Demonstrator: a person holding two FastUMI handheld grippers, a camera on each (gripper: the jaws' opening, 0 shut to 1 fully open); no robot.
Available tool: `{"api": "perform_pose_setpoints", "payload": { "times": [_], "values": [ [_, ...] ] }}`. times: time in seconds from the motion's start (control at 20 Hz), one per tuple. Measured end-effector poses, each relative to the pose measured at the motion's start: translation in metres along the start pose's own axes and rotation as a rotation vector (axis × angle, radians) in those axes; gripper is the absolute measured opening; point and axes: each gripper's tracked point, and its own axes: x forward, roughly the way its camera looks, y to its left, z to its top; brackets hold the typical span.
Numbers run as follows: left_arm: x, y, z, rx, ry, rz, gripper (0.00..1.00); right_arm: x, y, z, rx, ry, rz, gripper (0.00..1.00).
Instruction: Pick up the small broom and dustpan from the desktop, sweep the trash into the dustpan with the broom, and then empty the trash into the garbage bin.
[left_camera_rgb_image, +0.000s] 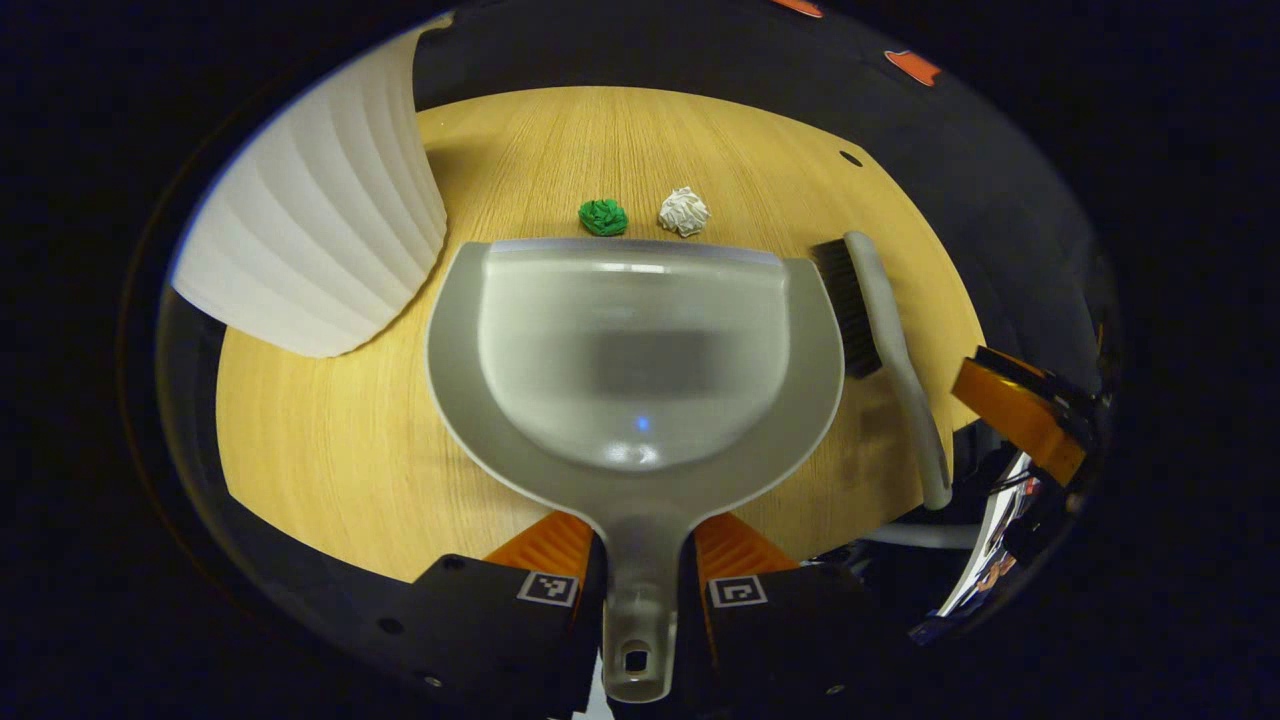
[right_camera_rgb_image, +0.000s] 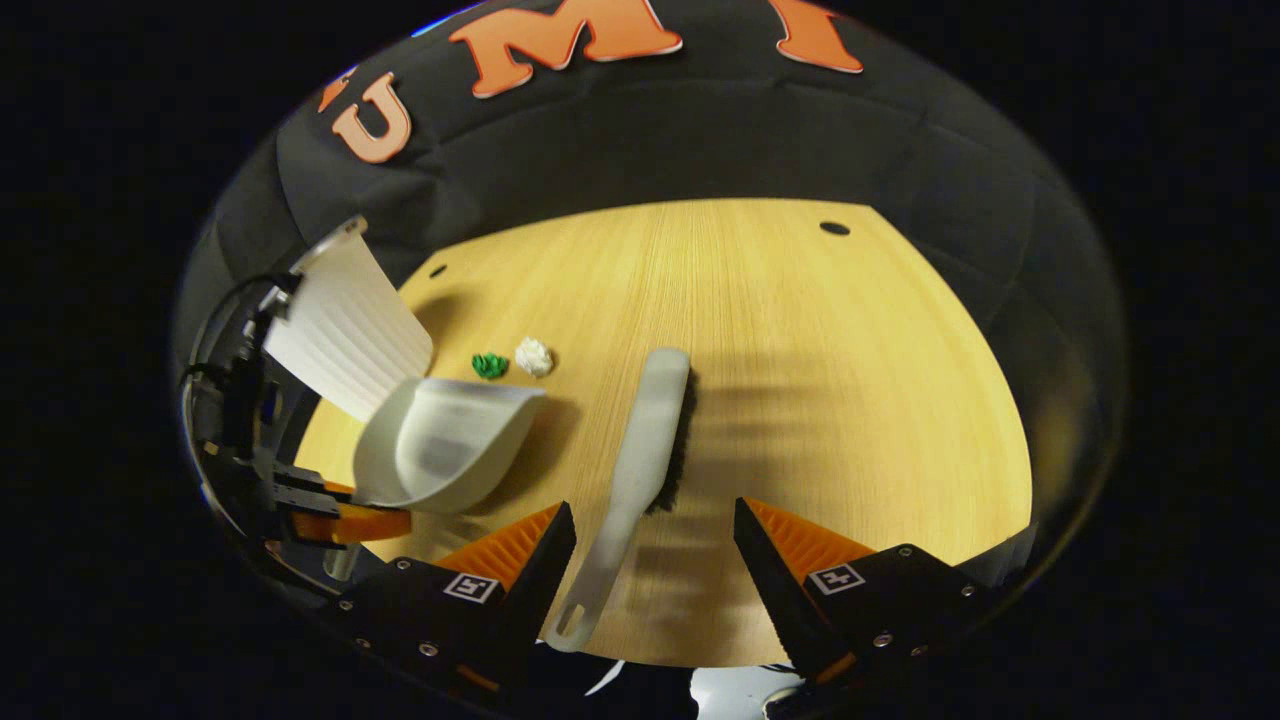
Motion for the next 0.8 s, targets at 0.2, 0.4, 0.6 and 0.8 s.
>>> {"api": "perform_pose_setpoints", "payload": {
  "times": [0.2,0.4,0.6,0.8],
  "values": [
    [-0.008,0.015,0.020,0.059,-0.028,0.001,0.33,0.027,0.011,-0.028,-0.002,0.152,-0.005,0.96],
    [-0.014,0.036,0.013,0.065,-0.031,-0.039,0.33,0.047,0.020,-0.040,-0.032,0.242,-0.052,0.97],
    [-0.010,0.053,0.015,0.115,-0.029,-0.038,0.33,0.053,0.030,-0.048,-0.029,0.290,-0.072,0.96],
    [-0.002,0.054,0.029,0.126,-0.030,-0.070,0.33,0.054,0.034,-0.050,-0.048,0.297,-0.094,0.70]
  ]
}}
